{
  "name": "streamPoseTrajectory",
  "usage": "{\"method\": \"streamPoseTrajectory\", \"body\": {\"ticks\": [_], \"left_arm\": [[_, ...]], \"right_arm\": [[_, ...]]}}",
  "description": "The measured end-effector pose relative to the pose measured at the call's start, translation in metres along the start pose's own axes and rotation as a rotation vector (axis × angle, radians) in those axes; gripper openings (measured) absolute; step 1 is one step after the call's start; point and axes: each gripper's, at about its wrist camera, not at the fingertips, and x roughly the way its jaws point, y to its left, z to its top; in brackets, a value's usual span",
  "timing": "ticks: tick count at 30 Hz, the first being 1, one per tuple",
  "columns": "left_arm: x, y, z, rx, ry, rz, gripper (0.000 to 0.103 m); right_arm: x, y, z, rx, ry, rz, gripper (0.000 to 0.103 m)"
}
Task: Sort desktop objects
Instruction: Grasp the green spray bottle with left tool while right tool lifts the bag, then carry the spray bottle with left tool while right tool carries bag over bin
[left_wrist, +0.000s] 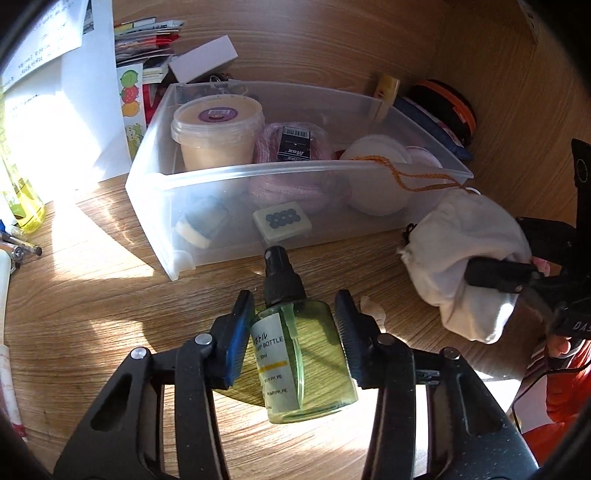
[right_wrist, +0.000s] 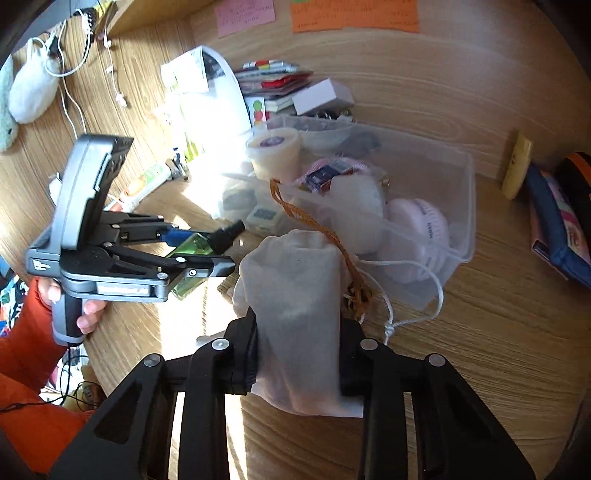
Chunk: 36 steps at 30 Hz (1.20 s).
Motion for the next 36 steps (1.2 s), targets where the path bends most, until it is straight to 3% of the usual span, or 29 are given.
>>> {"method": "streamPoseTrajectory", "body": {"ticks": [10, 20, 36], "left_arm": [[-0.024, 0.011, -0.007, -0.038, -0.071, 0.044, 0.042], [-0.053, 0.008, 0.005, -0.08, -0.173, 0.028, 0.042], [-0.081, 0.007, 0.041, -0.061, -0.281, 0.001, 0.042]], "right_arm": [[-0.025, 0.003, 0.011, 0.024, -0.083, 0.038, 0.028], [-0.045, -0.006, 0.038, 0.051, -0.168, 0.046, 0.028], [-0.025, -0.026, 0.072, 0.087, -0.166, 0.006, 0.028]]}}
